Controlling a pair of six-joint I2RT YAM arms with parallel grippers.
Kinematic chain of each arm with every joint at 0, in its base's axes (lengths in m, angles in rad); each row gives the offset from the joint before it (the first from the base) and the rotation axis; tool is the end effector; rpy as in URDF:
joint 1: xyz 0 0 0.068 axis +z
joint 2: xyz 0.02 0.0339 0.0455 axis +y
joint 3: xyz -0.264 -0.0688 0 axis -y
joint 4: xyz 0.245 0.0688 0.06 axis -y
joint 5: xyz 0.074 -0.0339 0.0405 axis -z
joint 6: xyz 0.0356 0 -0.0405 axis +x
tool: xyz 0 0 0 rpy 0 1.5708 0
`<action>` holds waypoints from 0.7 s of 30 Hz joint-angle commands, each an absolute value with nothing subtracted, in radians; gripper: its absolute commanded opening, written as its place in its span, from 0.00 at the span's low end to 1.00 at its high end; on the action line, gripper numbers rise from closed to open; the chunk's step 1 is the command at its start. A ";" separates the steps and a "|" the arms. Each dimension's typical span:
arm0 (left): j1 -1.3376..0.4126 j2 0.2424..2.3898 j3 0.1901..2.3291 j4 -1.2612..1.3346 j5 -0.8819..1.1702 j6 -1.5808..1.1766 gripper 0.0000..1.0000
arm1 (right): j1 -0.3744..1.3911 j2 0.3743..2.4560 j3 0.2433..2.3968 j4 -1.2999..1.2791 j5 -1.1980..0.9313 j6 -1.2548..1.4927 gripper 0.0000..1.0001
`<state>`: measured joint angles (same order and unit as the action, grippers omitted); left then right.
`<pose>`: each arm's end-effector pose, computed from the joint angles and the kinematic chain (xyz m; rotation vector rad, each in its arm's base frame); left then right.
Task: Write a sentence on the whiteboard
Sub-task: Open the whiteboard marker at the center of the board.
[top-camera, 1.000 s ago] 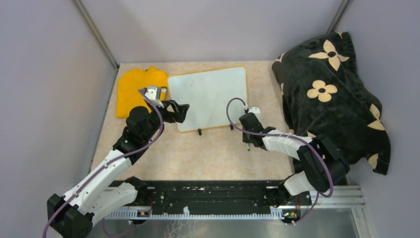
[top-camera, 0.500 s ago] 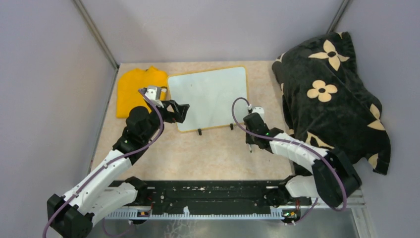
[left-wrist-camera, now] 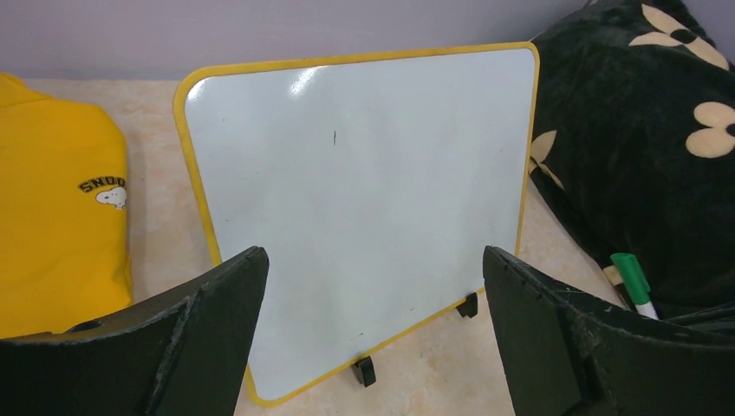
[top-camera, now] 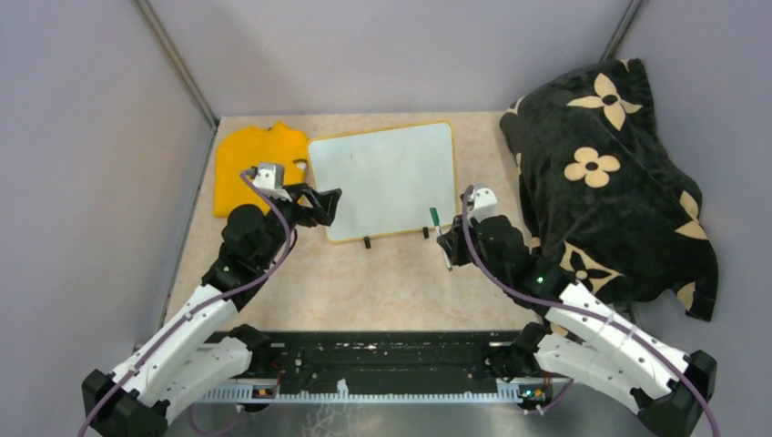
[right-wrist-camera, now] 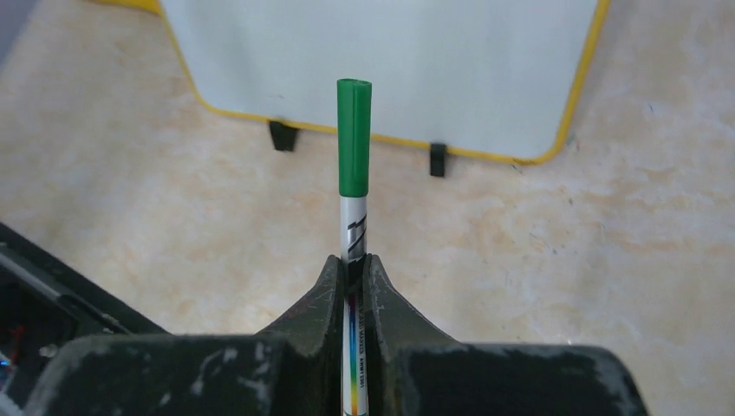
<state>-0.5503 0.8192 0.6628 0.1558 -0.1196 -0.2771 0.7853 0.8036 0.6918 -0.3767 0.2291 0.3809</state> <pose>0.1731 -0.1012 0.3274 0.1227 1.5938 -0.5536 0.1350 0.1236 0.2848 -0.2763 2.0629 0.4877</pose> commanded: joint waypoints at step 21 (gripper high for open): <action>-0.557 0.916 0.686 0.570 0.640 -0.763 0.99 | 0.896 0.781 0.730 0.177 -0.147 0.439 0.00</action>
